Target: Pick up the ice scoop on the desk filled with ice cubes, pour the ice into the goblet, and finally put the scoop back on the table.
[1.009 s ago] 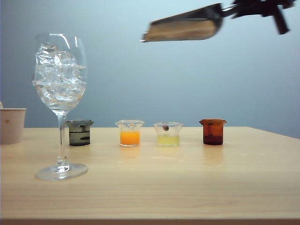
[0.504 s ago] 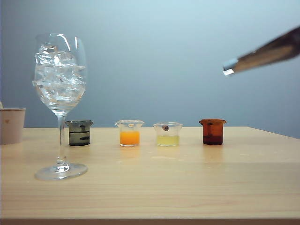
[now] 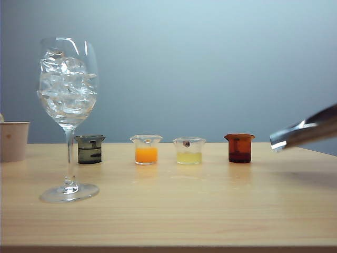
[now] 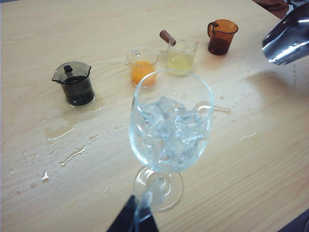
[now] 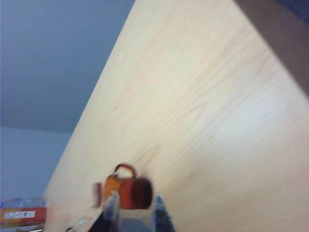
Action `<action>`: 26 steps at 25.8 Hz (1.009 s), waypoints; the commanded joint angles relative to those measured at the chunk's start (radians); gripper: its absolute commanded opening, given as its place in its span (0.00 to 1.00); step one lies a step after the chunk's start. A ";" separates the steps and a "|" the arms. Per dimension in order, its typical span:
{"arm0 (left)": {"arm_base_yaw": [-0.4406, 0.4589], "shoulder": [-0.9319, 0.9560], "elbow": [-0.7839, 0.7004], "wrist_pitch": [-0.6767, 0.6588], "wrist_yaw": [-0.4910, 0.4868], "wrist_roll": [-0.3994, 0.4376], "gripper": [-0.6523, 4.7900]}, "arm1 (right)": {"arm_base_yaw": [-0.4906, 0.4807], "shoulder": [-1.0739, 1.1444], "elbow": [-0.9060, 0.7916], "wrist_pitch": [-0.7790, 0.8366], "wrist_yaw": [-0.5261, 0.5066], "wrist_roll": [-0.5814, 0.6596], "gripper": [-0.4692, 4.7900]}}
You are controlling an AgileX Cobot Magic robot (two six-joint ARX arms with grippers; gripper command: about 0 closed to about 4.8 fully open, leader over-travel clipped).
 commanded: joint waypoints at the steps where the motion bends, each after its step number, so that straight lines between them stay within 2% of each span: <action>1: 0.001 0.000 0.002 0.013 0.006 -0.003 0.11 | 0.000 0.080 0.005 0.171 -0.016 0.026 0.08; 9: 0.002 0.000 0.002 0.013 0.005 -0.003 0.11 | -0.001 0.315 0.014 0.451 0.004 0.035 0.08; 13: 0.002 0.000 0.002 0.013 0.005 -0.003 0.11 | 0.001 0.332 0.013 0.438 0.004 0.031 0.11; 14: 0.002 0.000 0.002 0.013 0.005 -0.003 0.11 | 0.000 0.332 0.013 0.446 0.005 0.031 0.15; 15: 0.002 0.000 0.002 0.013 0.005 -0.003 0.11 | 0.000 0.331 0.013 0.461 0.010 0.032 0.24; 19: 0.002 0.000 0.002 0.013 0.004 -0.003 0.11 | -0.003 0.331 0.013 0.465 0.027 0.035 0.71; 21: 0.001 0.000 0.002 0.013 0.005 -0.003 0.11 | -0.003 0.331 0.013 0.455 0.029 0.035 0.87; 26: 0.002 -0.001 0.002 0.013 0.004 -0.003 0.11 | -0.004 0.330 0.013 0.445 0.011 0.035 0.87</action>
